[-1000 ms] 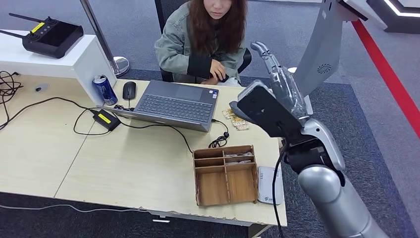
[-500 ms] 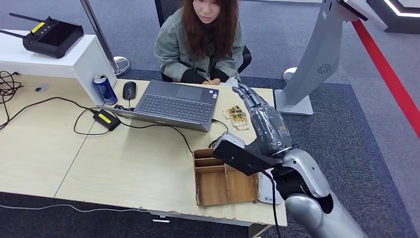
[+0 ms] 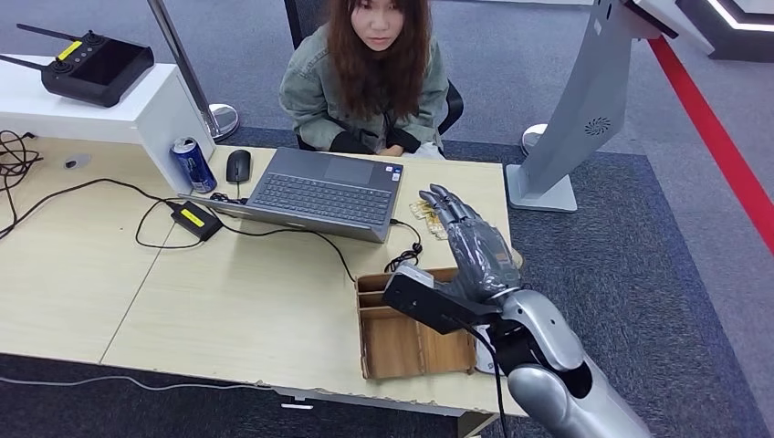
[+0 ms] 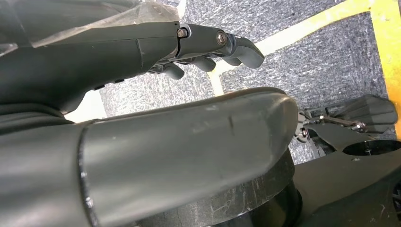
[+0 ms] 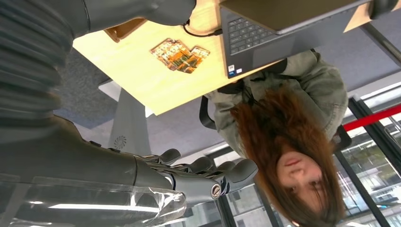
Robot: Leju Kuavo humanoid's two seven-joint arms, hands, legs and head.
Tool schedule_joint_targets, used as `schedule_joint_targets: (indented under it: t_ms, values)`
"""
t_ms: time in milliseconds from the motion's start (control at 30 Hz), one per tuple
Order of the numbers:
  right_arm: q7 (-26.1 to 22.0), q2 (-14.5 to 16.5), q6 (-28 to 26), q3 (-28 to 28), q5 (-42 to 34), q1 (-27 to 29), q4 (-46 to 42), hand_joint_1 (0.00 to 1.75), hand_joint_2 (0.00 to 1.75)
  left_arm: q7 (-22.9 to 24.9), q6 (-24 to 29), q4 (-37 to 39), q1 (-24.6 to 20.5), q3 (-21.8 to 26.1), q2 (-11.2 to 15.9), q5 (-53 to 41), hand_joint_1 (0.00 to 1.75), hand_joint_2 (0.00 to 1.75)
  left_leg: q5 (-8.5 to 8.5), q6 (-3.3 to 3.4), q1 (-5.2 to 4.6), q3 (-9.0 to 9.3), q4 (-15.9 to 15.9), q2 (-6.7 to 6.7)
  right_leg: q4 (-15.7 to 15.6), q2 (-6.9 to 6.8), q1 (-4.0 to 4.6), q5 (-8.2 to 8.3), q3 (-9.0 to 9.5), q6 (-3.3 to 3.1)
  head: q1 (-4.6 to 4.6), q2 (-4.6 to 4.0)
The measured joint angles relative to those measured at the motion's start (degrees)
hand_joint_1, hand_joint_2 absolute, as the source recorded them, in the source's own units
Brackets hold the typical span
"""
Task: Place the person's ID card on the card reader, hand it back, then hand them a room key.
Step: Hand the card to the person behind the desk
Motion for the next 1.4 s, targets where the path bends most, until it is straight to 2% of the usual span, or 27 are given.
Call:
schedule_joint_targets:
  t_ms: [367,533,1400]
  values:
    - [-0.2,-0.2,-0.9,-0.4,0.0,2.1,2.4,0.34,1.75,0.0,0.1,0.0,0.0,0.0,0.0,0.0,0.0,0.0,0.0,0.0,0.0,0.01,0.0,0.01,0.0,0.0,0.0,0.0,0.0,0.0,-0.01,0.0]
    - [-0.4,-0.5,-1.2,-1.3,0.0,3.0,2.9,0.45,1.75,0.0,0.1,0.0,0.0,0.3,0.0,0.0,0.0,0.0,0.0,0.0,0.0,0.01,0.0,0.01,0.0,0.0,0.0,0.0,0.0,0.0,0.0,0.0]
    - [-1.1,-1.1,-1.8,-2.7,2.2,5.5,5.6,0.41,1.75,-0.1,0.5,0.0,0.0,1.4,0.0,0.0,0.0,0.0,0.0,0.0,0.0,0.0,0.0,0.01,0.0,0.0,0.0,0.0,0.0,0.0,-0.01,0.0]
